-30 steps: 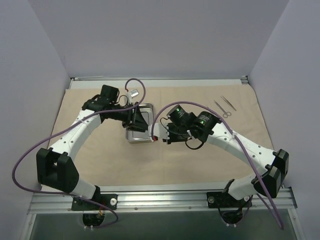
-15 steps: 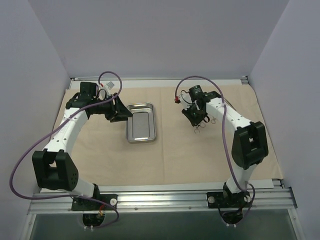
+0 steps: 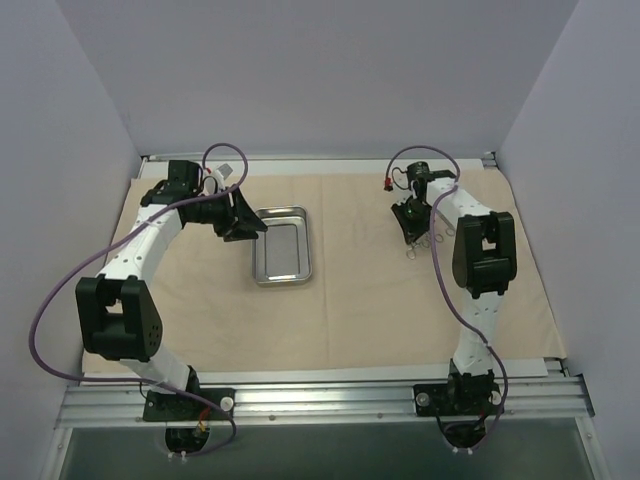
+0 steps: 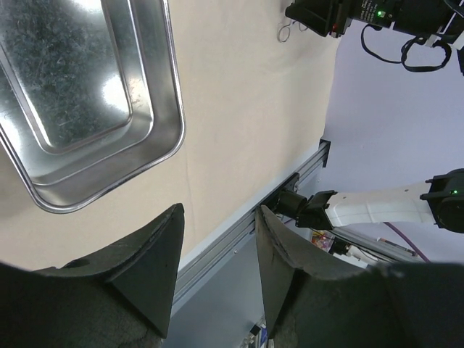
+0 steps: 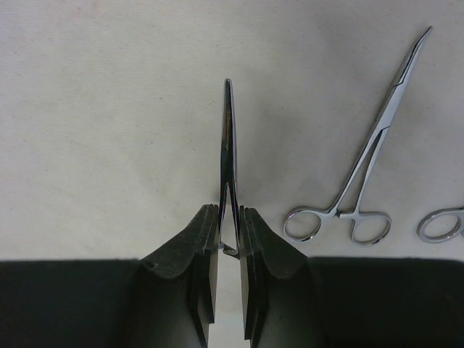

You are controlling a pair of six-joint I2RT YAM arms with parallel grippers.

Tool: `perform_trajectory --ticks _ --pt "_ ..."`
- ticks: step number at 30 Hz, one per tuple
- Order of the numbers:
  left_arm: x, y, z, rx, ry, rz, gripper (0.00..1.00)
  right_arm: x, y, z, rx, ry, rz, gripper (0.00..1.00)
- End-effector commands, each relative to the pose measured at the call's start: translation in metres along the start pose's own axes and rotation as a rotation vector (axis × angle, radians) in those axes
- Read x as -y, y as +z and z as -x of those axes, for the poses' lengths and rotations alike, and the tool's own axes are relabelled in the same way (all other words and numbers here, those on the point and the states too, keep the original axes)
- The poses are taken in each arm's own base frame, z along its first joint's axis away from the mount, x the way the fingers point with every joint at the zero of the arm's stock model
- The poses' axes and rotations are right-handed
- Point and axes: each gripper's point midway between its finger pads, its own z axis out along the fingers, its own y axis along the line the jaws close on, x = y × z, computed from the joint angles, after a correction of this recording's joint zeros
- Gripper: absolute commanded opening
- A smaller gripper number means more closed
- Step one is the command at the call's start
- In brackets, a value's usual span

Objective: Open and lay out the surgical kit
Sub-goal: Place the medical item in the surgical kit.

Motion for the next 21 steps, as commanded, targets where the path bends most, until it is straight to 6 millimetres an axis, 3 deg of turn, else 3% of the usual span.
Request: perform_trajectory --ticks 1,10,21 --pt "0.008 -0.003 0.017 0.020 0.044 -0.042 0.52 -0.004 -0.002 0.000 -0.014 0.010 0.030 0.00" --pt "0.005 0.006 0.028 0.001 0.022 -0.058 0.51 -0.016 0.001 0.004 0.007 0.028 0.097 0.00" --pt "0.003 0.009 0.029 -0.007 0.004 -0.075 0.51 -0.011 0.017 0.005 -0.001 0.060 0.109 0.01"
